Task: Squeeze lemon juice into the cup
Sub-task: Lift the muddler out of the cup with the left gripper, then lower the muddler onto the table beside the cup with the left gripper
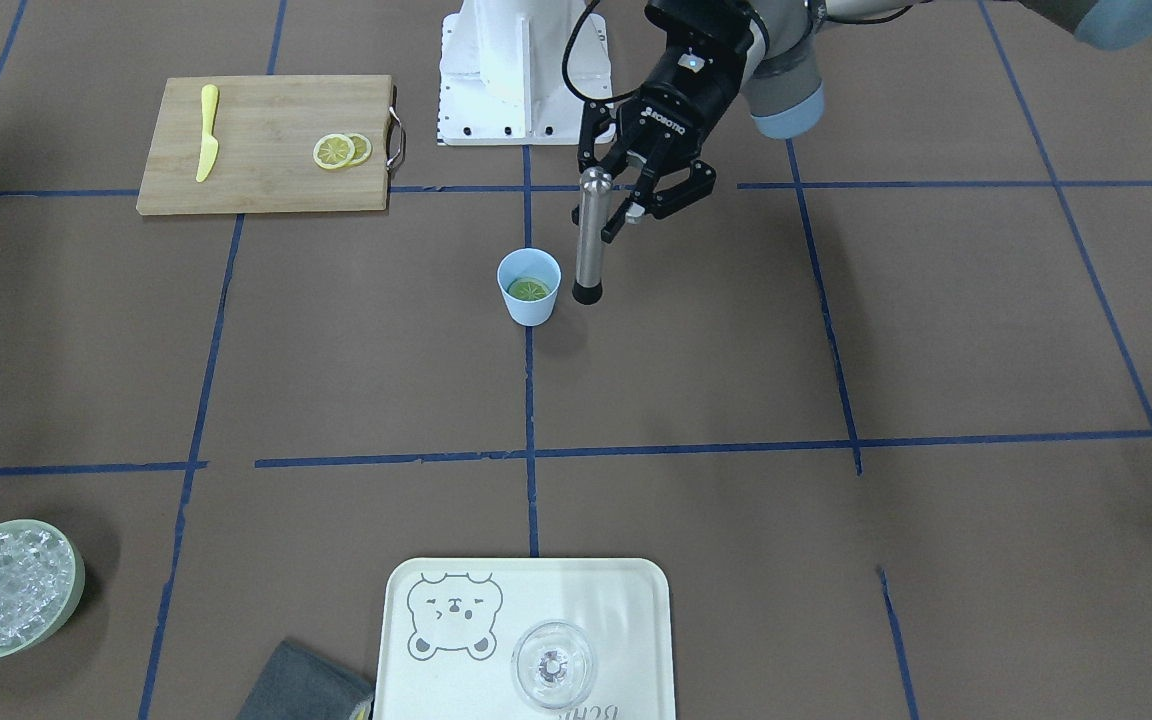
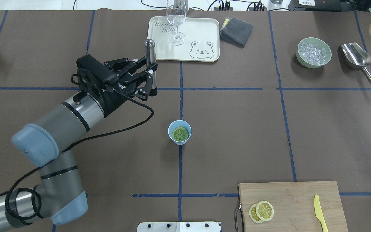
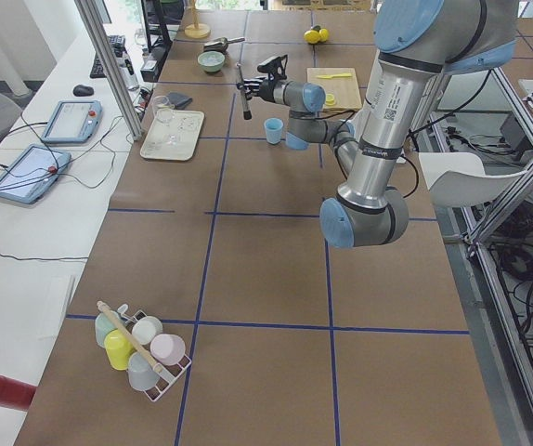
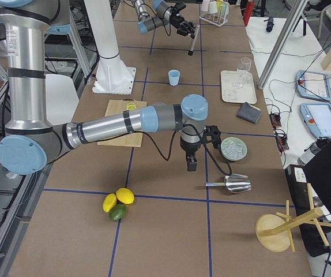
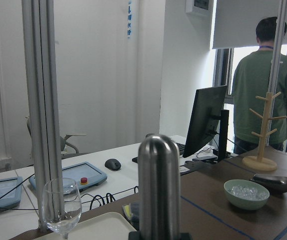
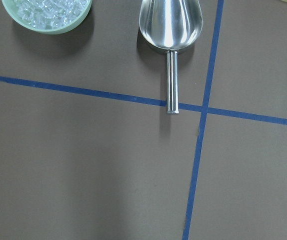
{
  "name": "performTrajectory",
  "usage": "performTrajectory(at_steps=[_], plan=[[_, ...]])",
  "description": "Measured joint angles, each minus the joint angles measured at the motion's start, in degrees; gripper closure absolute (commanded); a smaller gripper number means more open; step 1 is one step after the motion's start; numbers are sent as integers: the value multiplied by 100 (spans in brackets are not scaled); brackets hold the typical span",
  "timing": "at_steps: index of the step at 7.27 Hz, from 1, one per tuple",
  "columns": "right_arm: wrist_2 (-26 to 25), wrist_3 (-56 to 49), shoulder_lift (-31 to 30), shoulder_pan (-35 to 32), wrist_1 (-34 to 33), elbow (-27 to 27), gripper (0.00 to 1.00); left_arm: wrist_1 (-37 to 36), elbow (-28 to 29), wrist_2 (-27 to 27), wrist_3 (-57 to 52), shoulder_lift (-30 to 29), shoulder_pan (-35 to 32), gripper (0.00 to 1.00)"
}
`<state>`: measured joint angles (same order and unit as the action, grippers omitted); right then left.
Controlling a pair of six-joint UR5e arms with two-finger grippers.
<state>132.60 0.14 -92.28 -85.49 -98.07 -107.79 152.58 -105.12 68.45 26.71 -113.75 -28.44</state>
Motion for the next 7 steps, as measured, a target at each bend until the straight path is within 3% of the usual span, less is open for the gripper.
performTrajectory(at_steps=[5,7], plan=[[-5,-35,21,-13,211,299,0,-3886,-866,2836,79,329,-1521,100],[-4,-35,-5,-12,293,524,0,-5514,-985,3415,85,326,-1854,100]])
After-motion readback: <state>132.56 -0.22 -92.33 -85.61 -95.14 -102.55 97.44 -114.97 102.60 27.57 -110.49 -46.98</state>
